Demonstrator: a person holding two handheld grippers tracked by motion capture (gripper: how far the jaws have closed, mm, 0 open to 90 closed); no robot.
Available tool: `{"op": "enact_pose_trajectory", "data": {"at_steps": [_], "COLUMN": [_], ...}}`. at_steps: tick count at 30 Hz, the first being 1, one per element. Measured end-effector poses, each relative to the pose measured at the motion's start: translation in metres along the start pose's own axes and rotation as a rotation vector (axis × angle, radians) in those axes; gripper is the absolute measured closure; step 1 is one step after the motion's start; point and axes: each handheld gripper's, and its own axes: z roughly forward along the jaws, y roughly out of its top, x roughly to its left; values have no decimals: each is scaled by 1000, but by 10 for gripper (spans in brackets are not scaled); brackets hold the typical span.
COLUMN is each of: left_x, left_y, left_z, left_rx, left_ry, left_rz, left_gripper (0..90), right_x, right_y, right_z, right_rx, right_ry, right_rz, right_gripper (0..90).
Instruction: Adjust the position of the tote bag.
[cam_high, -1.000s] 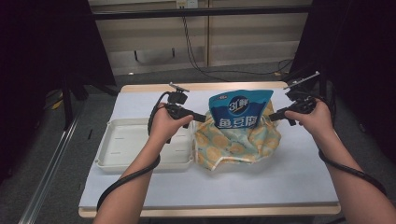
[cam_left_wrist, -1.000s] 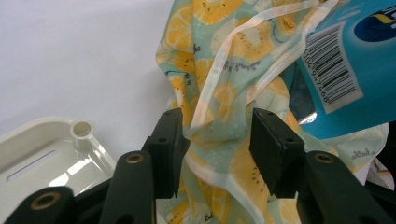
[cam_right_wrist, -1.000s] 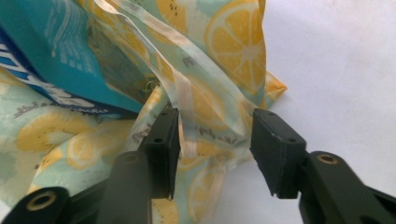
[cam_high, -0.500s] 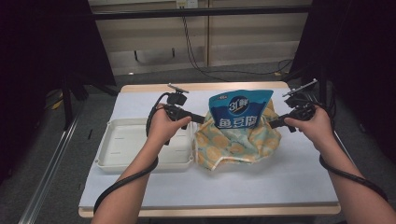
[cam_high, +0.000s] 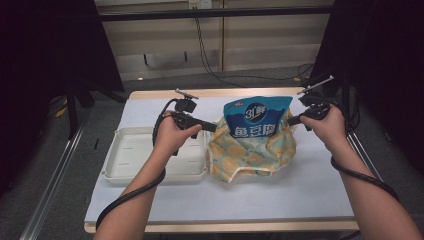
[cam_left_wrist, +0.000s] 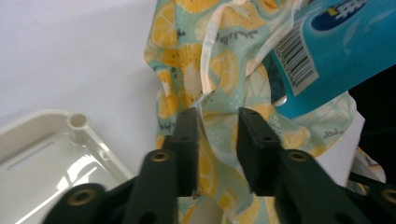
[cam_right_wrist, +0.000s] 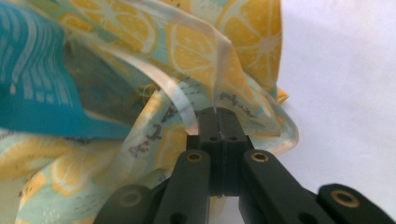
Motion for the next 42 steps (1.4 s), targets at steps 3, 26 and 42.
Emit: {"op": "enact_pose_trajectory", "data": {"at_steps": [3,26,42], "left_x": [-4,-13,-4], "left_y": [1,-5,-12], "left_z": [-4,7,28], "left_rx": [21,9,43], "left_ry": [-8,-21,-38], "left_rz": [17,69,29], "left_gripper": [617,679,900], "right_x": [0,6,20], "right_y": [1,-15,-20], "right_z": [-1,-18,8], "right_rx": [5,-17,13], "right_ry": [-1,16,40], "right_rz": [6,-1,-45], "right_gripper": [900,642,721]}}
